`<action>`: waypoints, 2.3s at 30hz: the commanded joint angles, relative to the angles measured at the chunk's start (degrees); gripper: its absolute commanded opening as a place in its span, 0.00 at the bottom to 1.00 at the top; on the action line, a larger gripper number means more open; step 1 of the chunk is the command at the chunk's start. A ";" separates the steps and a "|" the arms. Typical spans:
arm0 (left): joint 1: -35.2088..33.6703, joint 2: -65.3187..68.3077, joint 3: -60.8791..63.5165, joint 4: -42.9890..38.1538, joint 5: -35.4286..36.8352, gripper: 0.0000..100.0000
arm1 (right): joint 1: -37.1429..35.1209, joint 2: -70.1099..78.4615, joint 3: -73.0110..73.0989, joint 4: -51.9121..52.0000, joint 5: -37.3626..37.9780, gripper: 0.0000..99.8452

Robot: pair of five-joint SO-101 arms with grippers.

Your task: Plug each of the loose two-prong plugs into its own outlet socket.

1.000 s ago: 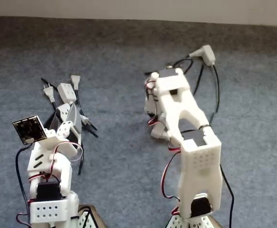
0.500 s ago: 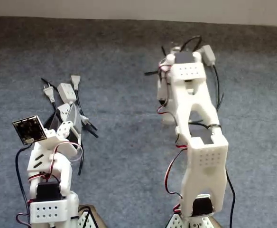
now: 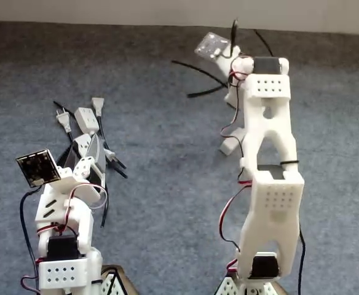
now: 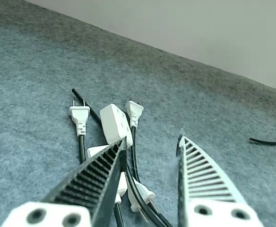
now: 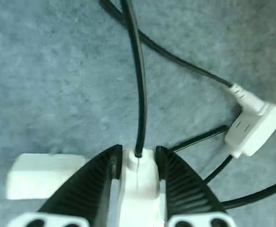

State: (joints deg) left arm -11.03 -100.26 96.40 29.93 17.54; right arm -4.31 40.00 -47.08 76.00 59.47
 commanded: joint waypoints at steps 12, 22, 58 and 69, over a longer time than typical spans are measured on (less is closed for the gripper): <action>1.01 -0.66 0.92 -0.09 -0.09 0.19 | 9.71 23.60 -3.74 -59.74 22.24 0.07; 1.01 -0.66 0.92 -0.09 -0.09 0.19 | 12.62 26.42 -8.13 -73.54 18.90 0.27; 1.10 -0.66 0.92 -0.09 -0.09 0.19 | 4.79 -13.41 -6.46 25.01 -56.97 0.27; 1.10 -0.66 0.92 -0.09 -0.09 0.19 | -2.42 -12.79 4.62 23.96 -68.04 0.27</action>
State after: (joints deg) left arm -10.86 -100.26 96.40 29.93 17.54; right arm -5.01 29.89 -42.77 98.86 -5.76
